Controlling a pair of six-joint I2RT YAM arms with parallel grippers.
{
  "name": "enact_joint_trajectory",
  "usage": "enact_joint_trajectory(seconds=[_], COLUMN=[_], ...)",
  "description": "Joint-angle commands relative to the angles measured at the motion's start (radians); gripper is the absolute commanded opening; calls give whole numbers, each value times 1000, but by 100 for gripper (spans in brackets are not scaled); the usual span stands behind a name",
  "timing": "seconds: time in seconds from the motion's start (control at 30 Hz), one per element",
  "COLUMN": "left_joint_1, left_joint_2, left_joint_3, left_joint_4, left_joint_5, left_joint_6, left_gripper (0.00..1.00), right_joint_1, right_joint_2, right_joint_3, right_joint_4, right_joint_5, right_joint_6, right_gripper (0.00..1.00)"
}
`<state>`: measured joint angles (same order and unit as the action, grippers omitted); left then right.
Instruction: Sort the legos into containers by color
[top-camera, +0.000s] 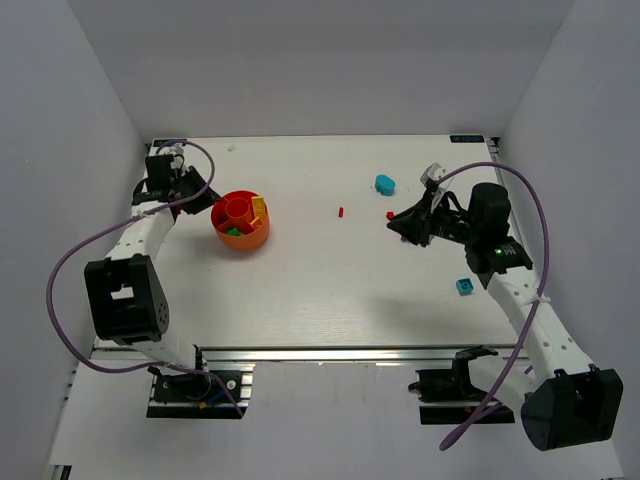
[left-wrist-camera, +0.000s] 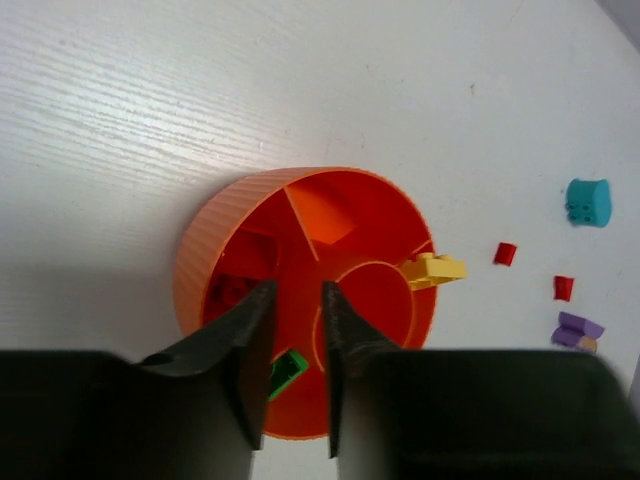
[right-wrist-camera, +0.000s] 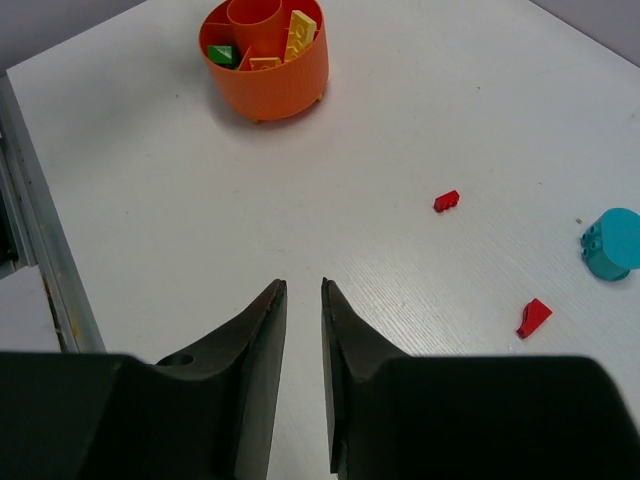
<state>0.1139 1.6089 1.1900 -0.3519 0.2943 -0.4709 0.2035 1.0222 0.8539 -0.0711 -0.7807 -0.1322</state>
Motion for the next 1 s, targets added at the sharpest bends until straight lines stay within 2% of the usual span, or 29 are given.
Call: enact_joint_trajectory(seconds=[0.0,0.03,0.07,0.17,0.2,0.27,0.3,0.37,0.4,0.5,0.57,0.63,0.7,0.87,0.97], left_joint_1=[-3,-3,-3,-13,-29,-78,-103,-201,-239,-399,-506,-568,-638,-730,-758], left_joint_2=[-171,-200,-228,-303,-311,-313,-310,-294,-279,-184,-97,-31,70,278,413], left_joint_3=[51,46,25,-9,-24,-30,-32,-27,-8,54,120,196,249,442,535], left_joint_4=[22,34,50,111,122,123,125,129,126,78,54,12,-27,-90,-128], left_joint_5=[-17,-9,40,165,234,276,281,261,234,171,71,-51,-130,-386,-473], left_joint_6=[11,12,14,3,-11,-23,-32,-37,-35,-9,5,26,38,51,54], left_gripper=[31,20,15,8,8,19,23,32,34,38,38,39,44,47,51], right_joint_1=[-19,-27,-29,-42,-50,-52,-56,-59,-64,-76,-85,-96,-102,-127,-148], right_joint_2=[9,12,15,35,47,67,85,104,120,144,154,162,154,122,110], right_joint_3=[-10,-10,-10,-7,-3,4,14,22,23,30,33,34,33,16,11], right_joint_4=[51,51,51,54,54,51,50,50,47,50,47,42,42,48,50], right_joint_5=[-8,-2,9,52,67,115,135,185,199,230,244,259,261,241,224], right_joint_6=[11,13,14,25,29,46,55,74,89,103,109,121,125,149,154], right_gripper=[26,26,26,26,26,26,36,47,59,68,69,69,68,68,68])
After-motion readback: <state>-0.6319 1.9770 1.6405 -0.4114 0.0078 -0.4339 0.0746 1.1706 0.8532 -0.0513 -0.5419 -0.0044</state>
